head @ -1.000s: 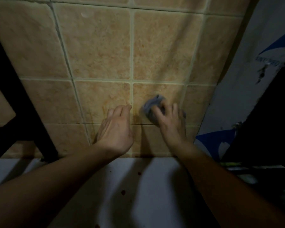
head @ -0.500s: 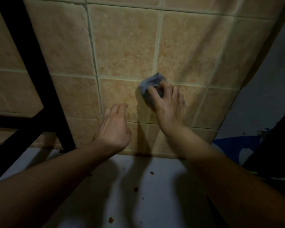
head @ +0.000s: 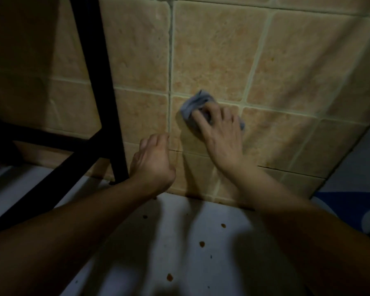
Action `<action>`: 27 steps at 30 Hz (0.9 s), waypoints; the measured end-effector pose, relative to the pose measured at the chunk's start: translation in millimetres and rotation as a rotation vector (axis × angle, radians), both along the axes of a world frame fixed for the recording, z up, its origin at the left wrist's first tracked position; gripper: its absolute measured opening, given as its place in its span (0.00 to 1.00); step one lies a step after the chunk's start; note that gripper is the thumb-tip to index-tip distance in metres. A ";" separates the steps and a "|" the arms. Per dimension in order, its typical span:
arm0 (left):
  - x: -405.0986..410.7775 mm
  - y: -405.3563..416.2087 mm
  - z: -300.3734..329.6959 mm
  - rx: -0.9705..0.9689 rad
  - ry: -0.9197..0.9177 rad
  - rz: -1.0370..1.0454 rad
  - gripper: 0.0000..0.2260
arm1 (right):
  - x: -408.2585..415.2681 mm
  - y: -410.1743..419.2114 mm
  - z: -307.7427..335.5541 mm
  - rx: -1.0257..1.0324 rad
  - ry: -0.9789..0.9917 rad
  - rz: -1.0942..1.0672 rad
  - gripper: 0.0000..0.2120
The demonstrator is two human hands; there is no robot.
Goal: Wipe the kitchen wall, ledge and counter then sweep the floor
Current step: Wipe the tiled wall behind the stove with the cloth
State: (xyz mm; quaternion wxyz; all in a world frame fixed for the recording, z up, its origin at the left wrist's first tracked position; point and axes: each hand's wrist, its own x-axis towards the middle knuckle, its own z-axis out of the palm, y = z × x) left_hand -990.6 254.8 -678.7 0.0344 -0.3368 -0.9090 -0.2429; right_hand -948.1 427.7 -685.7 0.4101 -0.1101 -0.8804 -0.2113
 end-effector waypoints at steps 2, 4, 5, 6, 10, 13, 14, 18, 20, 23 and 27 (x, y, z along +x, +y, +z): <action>-4.4 -4.6 -2.3 -0.003 0.003 0.030 0.32 | -9.4 -3.6 -0.6 -0.017 0.029 0.017 0.22; -8.8 -10.2 -5.2 -0.005 -0.003 0.061 0.32 | -10.5 -1.3 -27.7 0.095 -0.094 0.119 0.23; -10.5 -13.5 -6.6 -0.006 -0.010 0.076 0.32 | -7.4 -0.3 -46.4 0.159 -0.188 0.169 0.23; -12.4 -16.5 -7.9 -0.003 -0.016 0.084 0.32 | -2.9 -0.3 -61.7 0.196 -0.260 0.186 0.21; -18.2 -23.5 -12.6 0.026 -0.064 0.131 0.32 | -9.0 -11.6 -51.9 0.158 -0.210 0.134 0.20; -25.2 -24.6 -7.7 0.050 -0.065 0.182 0.33 | -33.0 -28.5 -13.0 0.104 -0.095 0.118 0.22; -27.4 -25.3 -5.8 0.063 -0.067 0.183 0.33 | -39.2 -32.8 -7.8 0.078 -0.069 0.111 0.23; -28.6 -32.4 -6.4 0.080 -0.071 0.190 0.32 | -45.4 -32.9 -36.4 0.179 -0.098 0.172 0.22; -26.6 -36.2 -11.4 0.086 -0.082 0.206 0.32 | -44.2 -30.8 -56.6 0.260 -0.264 0.251 0.23; -25.2 -40.5 -14.8 0.111 -0.107 0.228 0.31 | -47.0 -36.2 -56.3 0.277 -0.314 0.231 0.25; -30.6 -40.5 -11.6 0.148 -0.110 0.238 0.32 | -74.1 -49.2 -8.0 0.228 -0.051 0.187 0.23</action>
